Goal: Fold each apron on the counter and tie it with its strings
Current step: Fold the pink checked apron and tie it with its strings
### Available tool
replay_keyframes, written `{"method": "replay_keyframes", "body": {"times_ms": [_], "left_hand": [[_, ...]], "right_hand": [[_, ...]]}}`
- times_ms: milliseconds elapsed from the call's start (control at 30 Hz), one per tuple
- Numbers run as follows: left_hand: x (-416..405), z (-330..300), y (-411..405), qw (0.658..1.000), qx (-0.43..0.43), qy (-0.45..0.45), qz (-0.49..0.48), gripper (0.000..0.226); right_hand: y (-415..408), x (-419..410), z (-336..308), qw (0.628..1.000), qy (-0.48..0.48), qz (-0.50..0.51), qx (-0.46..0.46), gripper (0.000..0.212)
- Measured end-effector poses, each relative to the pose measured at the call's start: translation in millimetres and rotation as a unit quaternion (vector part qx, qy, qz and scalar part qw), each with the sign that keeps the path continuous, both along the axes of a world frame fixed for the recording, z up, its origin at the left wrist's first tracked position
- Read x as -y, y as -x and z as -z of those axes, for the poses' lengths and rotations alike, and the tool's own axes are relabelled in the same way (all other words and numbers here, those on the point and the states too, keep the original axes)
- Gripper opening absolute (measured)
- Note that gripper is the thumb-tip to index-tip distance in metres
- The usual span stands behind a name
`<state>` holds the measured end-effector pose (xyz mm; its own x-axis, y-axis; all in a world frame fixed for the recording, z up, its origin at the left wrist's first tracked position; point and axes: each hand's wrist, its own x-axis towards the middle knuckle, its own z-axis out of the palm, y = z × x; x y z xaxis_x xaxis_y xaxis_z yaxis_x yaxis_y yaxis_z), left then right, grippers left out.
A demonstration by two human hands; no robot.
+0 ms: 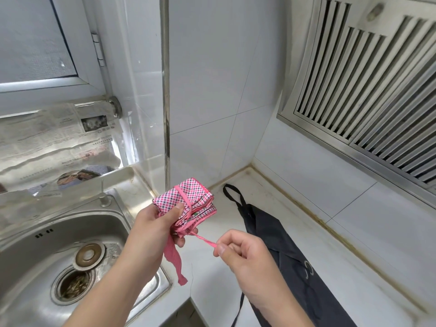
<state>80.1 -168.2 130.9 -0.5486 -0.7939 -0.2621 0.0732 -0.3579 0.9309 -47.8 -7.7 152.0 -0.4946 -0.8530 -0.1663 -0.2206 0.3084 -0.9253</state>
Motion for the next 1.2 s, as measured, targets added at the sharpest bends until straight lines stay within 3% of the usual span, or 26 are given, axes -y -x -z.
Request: {"method": "replay_keyframes", "body": {"times_ms": [300, 367, 467, 533, 667, 767, 867, 933, 1033, 1200], "left_hand": [[-5, -12, -14, 0.996, -0.030, -0.022, 0.077, 0.013], [-6, -12, -16, 0.996, -0.007, 0.008, 0.092, 0.012], [-11, -11, -18, 0.990, 0.041, 0.085, 0.108, 0.008], [-16, -10, -17, 0.983, 0.062, 0.135, 0.107, 0.010], [-26, -8, -9, 0.980, 0.050, 0.177, 0.079, 0.011], [-23, -7, -10, 0.989, 0.036, 0.139, 0.024, 0.010], [-7, -3, -18, 0.996, 0.027, 0.083, -0.030, 0.006], [3, -4, -24, 0.998, -0.004, 0.034, -0.047, 0.010], [12, -12, -33, 0.995, -0.086, -0.047, -0.018, 0.014], [13, -21, -44, 0.980, -0.096, -0.086, 0.153, 0.018]], "right_hand": [[7, 2, 9, 0.992, -0.083, 0.079, 0.053, 0.026], [7, 3, 8, 0.989, -0.072, 0.128, -0.025, 0.022], [4, 4, -9, 0.951, 0.041, 0.217, -0.215, 0.016], [0, 12, -23, 0.939, 0.092, 0.177, -0.281, 0.011], [-19, 36, -27, 0.947, -0.005, 0.061, -0.317, 0.025], [-22, 38, -26, 0.976, 0.082, 0.068, -0.190, 0.018], [-21, 27, -25, 0.978, 0.175, 0.012, 0.112, 0.013], [-23, 20, -16, 0.963, 0.145, -0.018, 0.228, 0.022], [-25, 17, 4, 0.953, 0.064, 0.007, 0.296, 0.032], [-16, 22, 40, 0.842, -0.038, 0.194, 0.501, 0.035]]}}
